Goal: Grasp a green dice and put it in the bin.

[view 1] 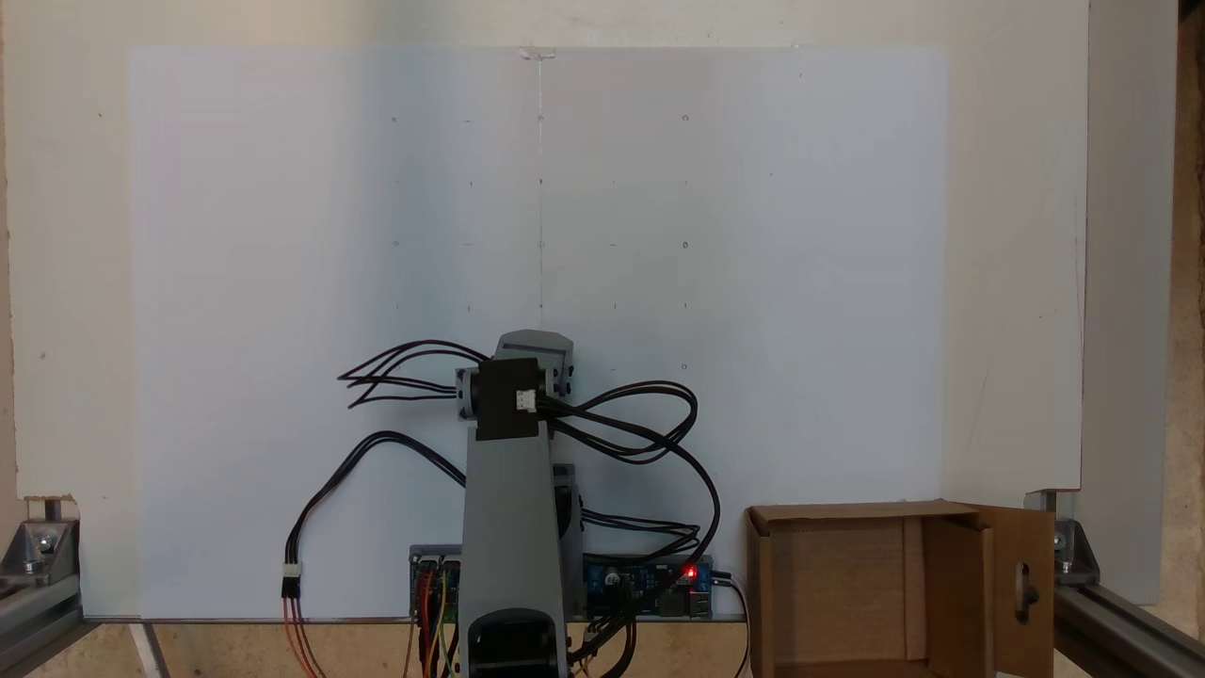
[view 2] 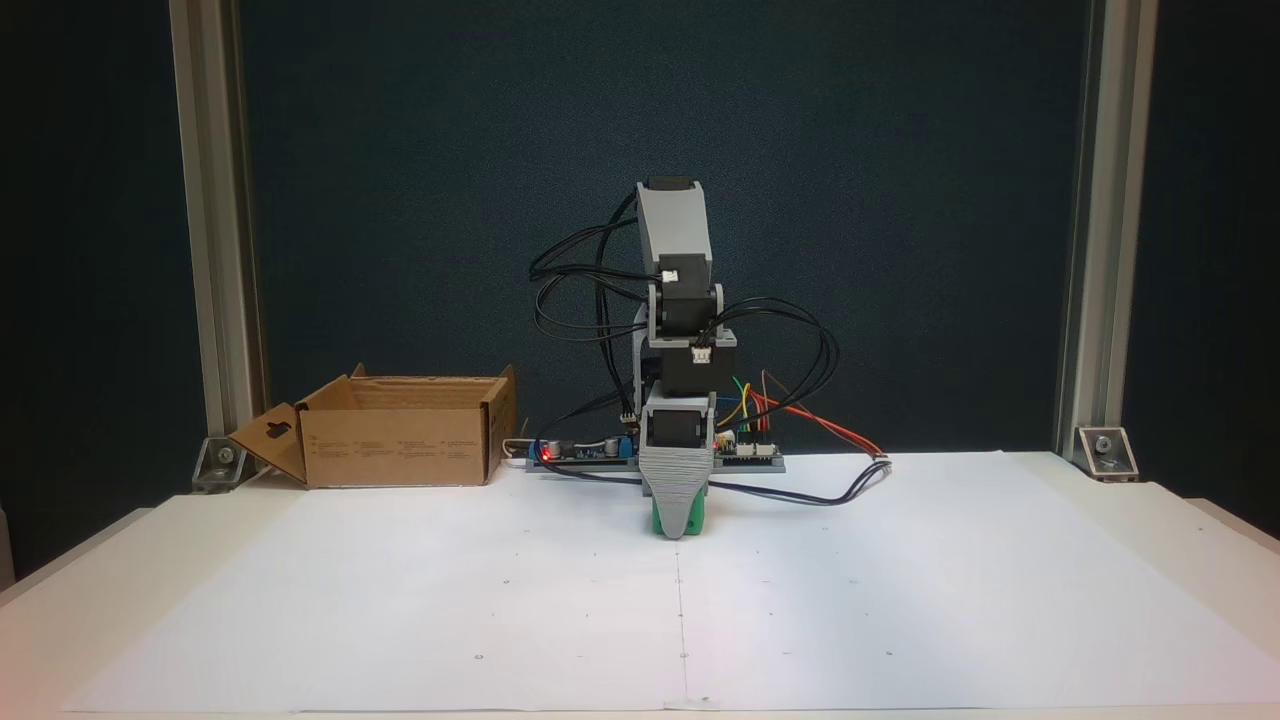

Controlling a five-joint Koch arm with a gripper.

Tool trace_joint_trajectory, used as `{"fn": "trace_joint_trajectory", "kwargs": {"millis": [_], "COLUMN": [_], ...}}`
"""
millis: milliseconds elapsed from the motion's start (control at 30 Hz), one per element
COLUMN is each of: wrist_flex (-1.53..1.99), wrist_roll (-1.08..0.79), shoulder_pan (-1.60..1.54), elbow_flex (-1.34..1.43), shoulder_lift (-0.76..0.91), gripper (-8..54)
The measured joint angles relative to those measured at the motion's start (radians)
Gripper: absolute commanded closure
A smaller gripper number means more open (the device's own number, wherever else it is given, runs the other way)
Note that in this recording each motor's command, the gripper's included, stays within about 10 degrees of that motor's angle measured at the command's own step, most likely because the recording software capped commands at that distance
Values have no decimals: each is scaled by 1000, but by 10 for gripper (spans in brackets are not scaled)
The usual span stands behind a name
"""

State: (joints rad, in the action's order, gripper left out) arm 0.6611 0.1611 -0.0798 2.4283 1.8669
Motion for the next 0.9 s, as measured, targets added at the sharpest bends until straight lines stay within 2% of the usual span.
{"fn": "trace_joint_trajectory", "kwargs": {"millis": [133, 167, 200, 300, 633, 900], "wrist_flex": [-11, -12, -15, -25, -6, 405], "wrist_roll": [0, 0, -2, 0, 0, 0], "shoulder_pan": [0, 0, 0, 0, -14, -26], "elbow_flex": [0, 0, 0, -2, -15, -399], "shoulder_lift": [0, 0, 0, 2, 3, 20], "gripper": [170, 187, 240, 336, 340, 340]}}
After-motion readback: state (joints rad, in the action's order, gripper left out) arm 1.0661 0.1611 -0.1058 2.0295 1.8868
